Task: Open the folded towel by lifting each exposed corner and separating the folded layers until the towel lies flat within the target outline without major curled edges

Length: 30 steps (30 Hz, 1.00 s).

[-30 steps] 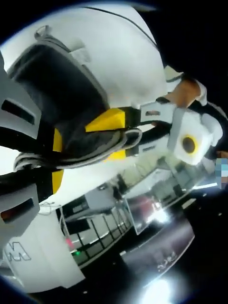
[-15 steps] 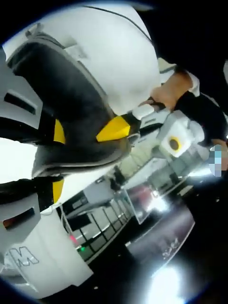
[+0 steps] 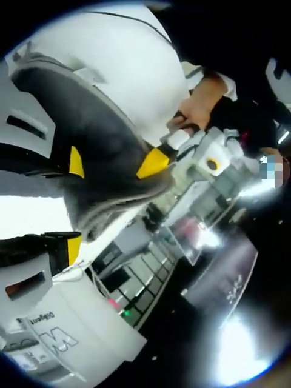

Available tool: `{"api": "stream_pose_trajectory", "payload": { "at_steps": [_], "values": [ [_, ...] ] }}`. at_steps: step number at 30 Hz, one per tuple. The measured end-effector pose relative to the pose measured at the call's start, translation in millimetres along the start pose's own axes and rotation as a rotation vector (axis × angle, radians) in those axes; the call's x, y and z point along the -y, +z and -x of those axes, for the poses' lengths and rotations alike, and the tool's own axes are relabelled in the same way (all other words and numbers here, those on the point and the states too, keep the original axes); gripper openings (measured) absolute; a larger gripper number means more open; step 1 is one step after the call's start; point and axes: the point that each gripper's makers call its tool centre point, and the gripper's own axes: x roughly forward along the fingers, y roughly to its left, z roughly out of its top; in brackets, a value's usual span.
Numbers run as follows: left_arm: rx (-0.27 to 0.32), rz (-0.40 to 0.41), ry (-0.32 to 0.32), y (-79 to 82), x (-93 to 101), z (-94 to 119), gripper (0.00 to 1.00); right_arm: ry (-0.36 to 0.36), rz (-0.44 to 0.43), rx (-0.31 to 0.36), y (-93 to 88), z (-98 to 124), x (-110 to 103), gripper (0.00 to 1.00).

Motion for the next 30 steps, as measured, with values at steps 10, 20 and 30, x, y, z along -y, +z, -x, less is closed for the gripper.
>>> {"api": "stream_pose_trajectory", "payload": {
  "at_steps": [10,20,30],
  "values": [
    [-0.018,0.040,0.052,-9.0,-18.3,9.4,0.15,0.021,-0.073,-0.031,-19.6,6.2,-22.4,0.31],
    [-0.042,0.050,0.093,-17.0,-29.3,19.5,0.17,0.055,-0.166,-0.053,-34.2,11.4,-47.7,0.30],
    [-0.059,0.028,0.121,-20.1,-33.4,26.0,0.19,0.089,-0.205,-0.079,-44.4,15.0,-66.8,0.29]
  ]
}}
